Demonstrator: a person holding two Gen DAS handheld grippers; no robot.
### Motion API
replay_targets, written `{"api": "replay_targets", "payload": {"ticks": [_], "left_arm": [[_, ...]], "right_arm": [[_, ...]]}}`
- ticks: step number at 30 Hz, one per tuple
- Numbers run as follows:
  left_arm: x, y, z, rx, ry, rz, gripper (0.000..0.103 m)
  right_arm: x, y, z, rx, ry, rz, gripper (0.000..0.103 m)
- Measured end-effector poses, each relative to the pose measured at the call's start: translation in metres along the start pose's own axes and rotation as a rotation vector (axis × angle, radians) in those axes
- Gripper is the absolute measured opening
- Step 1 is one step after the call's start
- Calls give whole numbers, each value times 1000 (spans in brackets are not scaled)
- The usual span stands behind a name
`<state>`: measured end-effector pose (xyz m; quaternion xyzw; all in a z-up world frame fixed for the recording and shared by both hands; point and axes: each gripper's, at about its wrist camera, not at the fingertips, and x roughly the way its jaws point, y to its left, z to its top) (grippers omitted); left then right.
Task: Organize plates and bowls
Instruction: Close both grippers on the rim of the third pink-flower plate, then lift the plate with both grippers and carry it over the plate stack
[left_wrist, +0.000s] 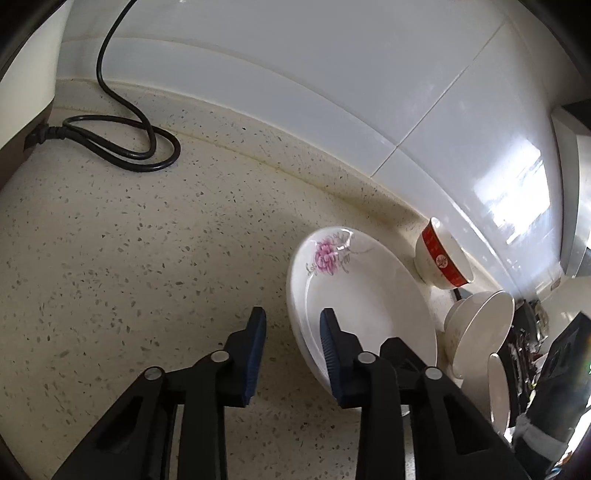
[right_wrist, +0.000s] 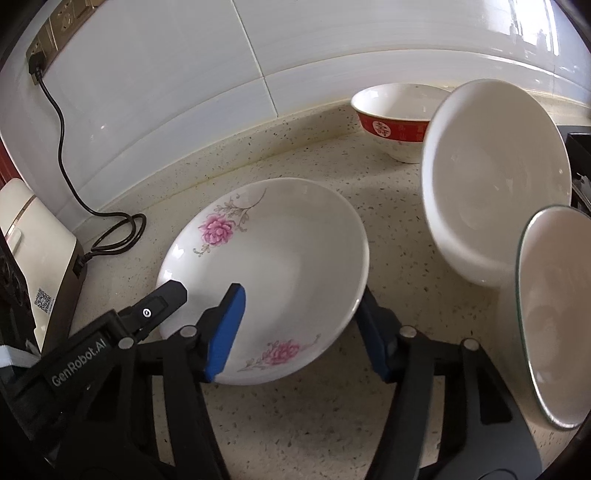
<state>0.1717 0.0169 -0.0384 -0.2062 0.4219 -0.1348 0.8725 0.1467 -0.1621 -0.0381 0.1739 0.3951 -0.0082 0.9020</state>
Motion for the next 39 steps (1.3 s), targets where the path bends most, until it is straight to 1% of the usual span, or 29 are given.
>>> {"api": "replay_targets", "payload": {"ticks": [1, 3, 4, 6, 7, 9, 12, 15, 25, 30, 39], "left_arm": [[2, -1, 0, 7, 4, 3, 20], [3, -2, -2, 17, 10, -2, 17], [2, -5, -2, 28, 7, 16, 17], [1, -7, -3, 36, -2, 52, 17], [0, -7, -4, 33, -5, 67, 17], [-5, -6, -6, 32, -14, 121, 16], [-15, -5, -8, 27, -36, 173, 16], [-26, -7, -9, 34, -64, 216, 16], [-61, -9, -19, 20, -147, 300, 16], [-84, 0, -28, -9, -194, 331, 17], [-119, 12, -45, -46, -254, 386, 17]], "right_arm": [[1, 0, 1, -5, 3, 1, 58], [3, 0, 3, -15, 8, 4, 54], [3, 0, 4, -19, 10, 12, 53], [3, -1, 4, -22, 13, 15, 44], [4, -1, 4, -27, 17, 23, 42], [3, 1, 3, -40, 24, 44, 34], [3, 4, 0, -58, 39, 82, 27], [2, 8, -3, -76, 50, 111, 24], [-8, 25, -8, -121, 33, 204, 24], [-16, 39, -13, -163, 19, 258, 24], [-29, 61, -25, -235, 12, 346, 24]]}}
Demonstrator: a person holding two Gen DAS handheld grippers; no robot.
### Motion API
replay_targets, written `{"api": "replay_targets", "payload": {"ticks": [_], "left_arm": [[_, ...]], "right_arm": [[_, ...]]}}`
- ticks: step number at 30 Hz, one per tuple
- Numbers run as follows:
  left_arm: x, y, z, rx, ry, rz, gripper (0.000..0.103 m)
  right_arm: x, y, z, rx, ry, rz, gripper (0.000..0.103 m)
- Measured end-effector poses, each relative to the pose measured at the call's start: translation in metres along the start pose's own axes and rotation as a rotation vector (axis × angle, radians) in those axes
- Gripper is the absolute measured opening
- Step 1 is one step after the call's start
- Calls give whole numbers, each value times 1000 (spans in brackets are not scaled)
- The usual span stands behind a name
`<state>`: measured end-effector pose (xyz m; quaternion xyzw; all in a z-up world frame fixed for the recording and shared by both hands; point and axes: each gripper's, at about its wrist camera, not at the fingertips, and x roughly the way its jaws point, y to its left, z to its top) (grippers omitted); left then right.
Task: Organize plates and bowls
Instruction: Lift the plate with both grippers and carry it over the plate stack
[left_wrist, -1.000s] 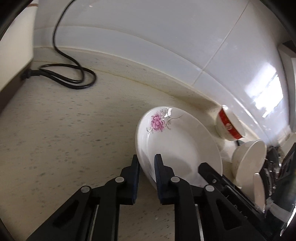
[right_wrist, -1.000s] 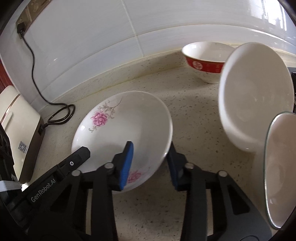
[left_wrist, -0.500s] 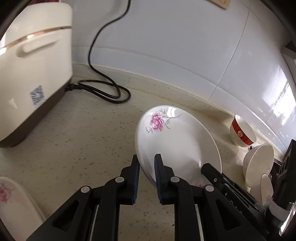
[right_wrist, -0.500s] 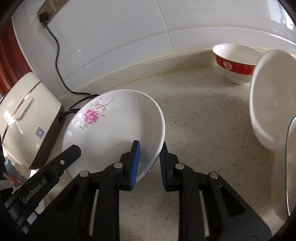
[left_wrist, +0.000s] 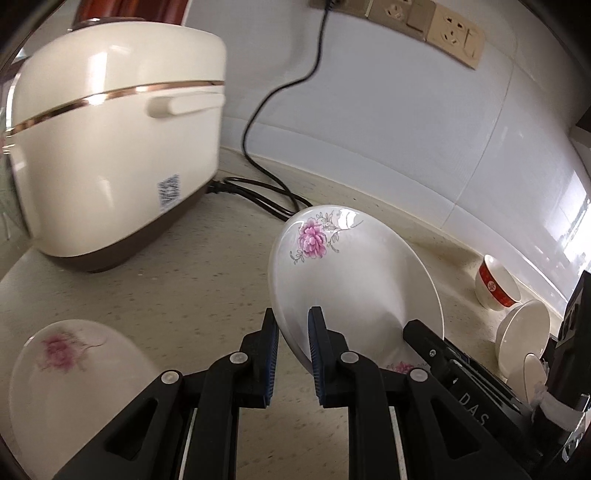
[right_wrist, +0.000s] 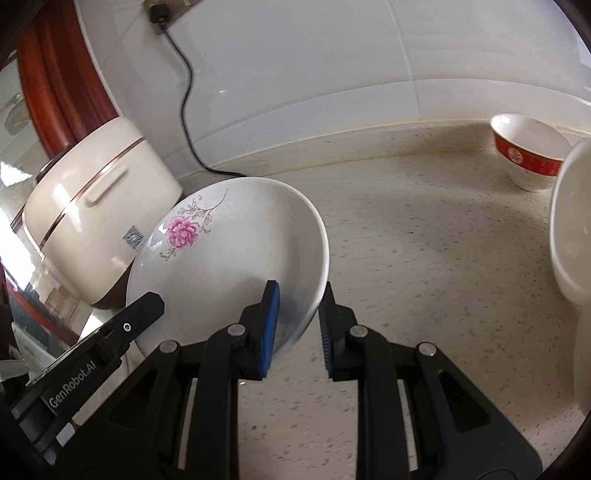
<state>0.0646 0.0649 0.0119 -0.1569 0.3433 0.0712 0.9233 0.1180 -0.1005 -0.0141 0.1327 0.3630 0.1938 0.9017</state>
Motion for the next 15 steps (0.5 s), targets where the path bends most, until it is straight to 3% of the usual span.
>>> {"api": "replay_targets", "payload": {"ticks": [15], "left_arm": [[-42, 39, -11, -47, -71, 89, 17]], "right_arm": [[-6, 47, -15, -127, 1, 126, 24]]}}
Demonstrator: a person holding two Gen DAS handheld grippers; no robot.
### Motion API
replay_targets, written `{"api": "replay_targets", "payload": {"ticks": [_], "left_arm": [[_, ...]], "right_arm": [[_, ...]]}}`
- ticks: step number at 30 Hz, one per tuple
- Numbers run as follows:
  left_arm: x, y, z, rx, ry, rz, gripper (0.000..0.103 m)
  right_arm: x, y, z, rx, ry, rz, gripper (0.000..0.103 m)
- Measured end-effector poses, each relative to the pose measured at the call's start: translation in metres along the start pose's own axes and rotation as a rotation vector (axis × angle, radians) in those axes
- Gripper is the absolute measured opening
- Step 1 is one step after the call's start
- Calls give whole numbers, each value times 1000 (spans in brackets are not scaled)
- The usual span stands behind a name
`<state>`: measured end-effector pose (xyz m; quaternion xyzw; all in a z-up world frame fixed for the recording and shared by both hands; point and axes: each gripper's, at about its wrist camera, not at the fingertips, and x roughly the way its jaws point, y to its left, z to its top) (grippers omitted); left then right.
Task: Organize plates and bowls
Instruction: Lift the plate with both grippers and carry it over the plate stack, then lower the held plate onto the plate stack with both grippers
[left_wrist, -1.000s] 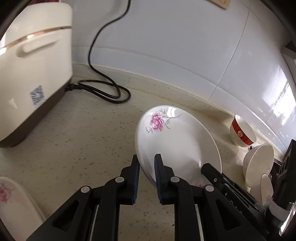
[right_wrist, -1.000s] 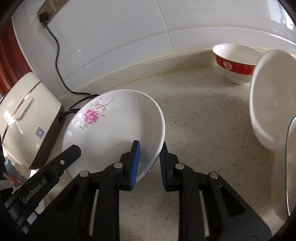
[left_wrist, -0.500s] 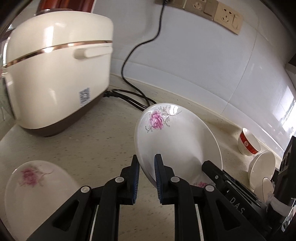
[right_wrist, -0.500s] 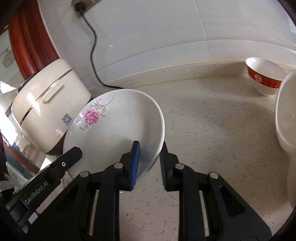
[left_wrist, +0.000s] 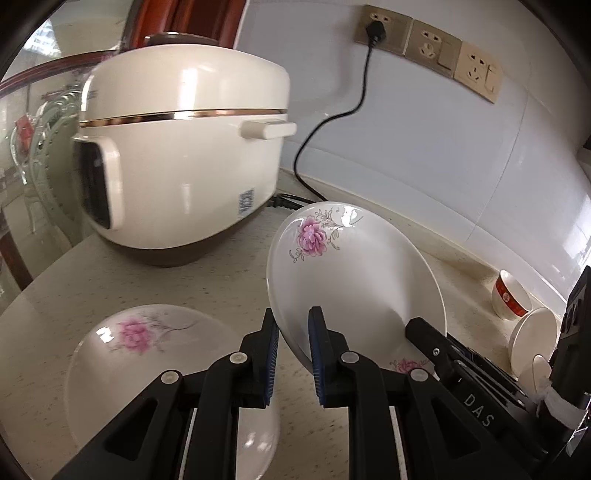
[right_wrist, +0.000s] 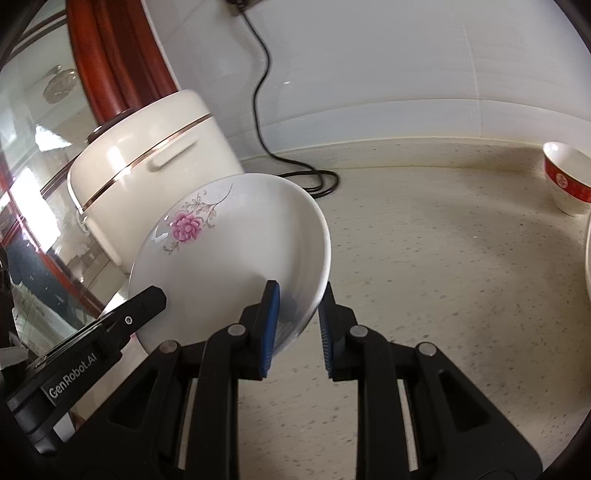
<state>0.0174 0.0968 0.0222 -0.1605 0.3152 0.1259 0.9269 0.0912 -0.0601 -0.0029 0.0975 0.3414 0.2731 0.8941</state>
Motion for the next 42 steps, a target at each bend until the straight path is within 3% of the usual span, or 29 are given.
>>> {"api": "replay_targets", "payload": {"ticks": [22, 42], "left_arm": [[-42, 56, -23, -69, -39, 105, 17], [-52, 92, -38, -109, -23, 149, 17]], "right_arm": [[3, 59, -28, -165, 59, 121, 24], [12, 92, -50, -284, 124, 157, 24]]}}
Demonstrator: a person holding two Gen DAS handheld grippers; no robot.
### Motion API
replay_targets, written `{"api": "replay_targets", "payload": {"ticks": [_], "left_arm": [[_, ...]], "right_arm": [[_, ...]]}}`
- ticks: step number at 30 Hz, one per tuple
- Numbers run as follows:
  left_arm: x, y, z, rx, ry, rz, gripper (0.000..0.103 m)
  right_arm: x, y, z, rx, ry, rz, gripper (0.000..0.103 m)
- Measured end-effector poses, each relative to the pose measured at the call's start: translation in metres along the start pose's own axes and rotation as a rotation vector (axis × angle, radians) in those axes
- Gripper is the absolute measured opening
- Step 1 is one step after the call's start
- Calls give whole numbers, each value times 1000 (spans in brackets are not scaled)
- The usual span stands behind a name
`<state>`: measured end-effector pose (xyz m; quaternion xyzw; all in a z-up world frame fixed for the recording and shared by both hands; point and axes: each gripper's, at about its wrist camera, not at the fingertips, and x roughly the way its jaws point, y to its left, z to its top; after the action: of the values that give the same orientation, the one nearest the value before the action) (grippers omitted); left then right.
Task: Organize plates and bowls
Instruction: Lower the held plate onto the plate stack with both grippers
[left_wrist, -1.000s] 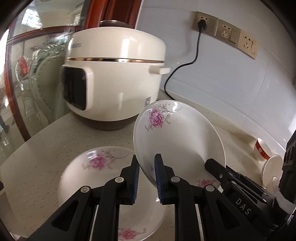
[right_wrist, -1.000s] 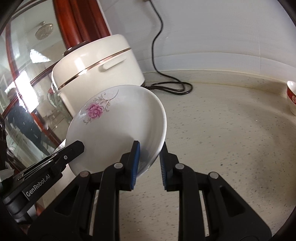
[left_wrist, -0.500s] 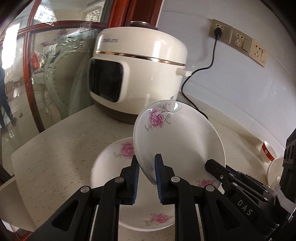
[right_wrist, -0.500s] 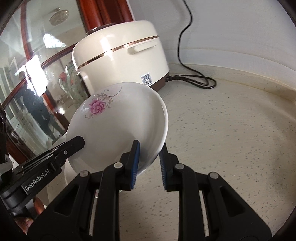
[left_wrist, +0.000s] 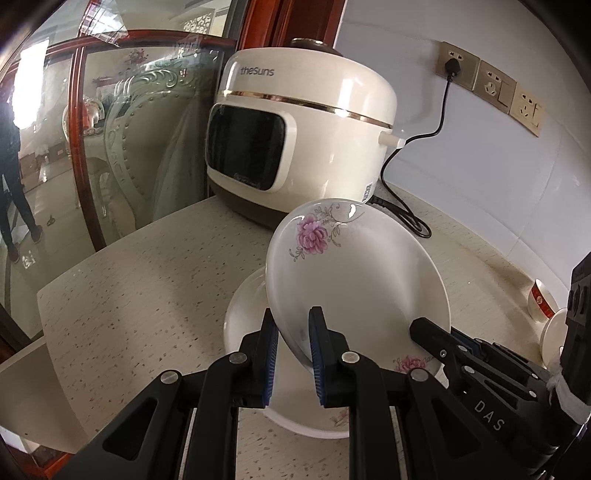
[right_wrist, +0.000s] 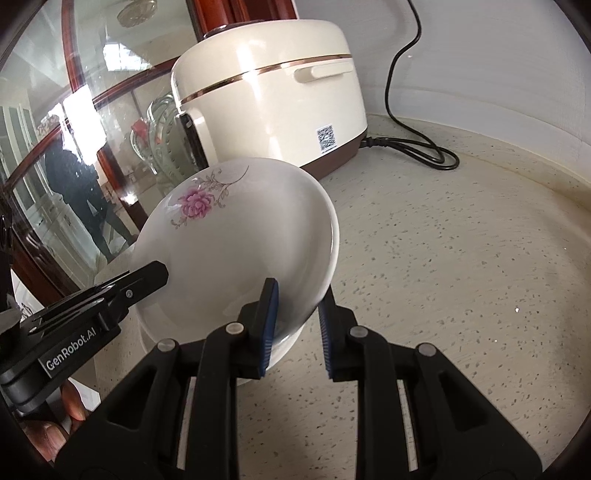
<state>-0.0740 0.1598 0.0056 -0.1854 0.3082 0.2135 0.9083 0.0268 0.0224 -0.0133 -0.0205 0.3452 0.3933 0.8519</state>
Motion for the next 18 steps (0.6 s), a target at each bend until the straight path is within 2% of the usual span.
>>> {"api": "replay_targets", "payload": {"ticks": [10, 18], "left_arm": [[1, 11, -9, -13, 30, 19, 19], [3, 14, -13, -20, 52, 21, 20]], "right_arm": [[6, 14, -4, -58, 23, -9, 25], [8, 26, -8, -123, 26, -63, 26]]}}
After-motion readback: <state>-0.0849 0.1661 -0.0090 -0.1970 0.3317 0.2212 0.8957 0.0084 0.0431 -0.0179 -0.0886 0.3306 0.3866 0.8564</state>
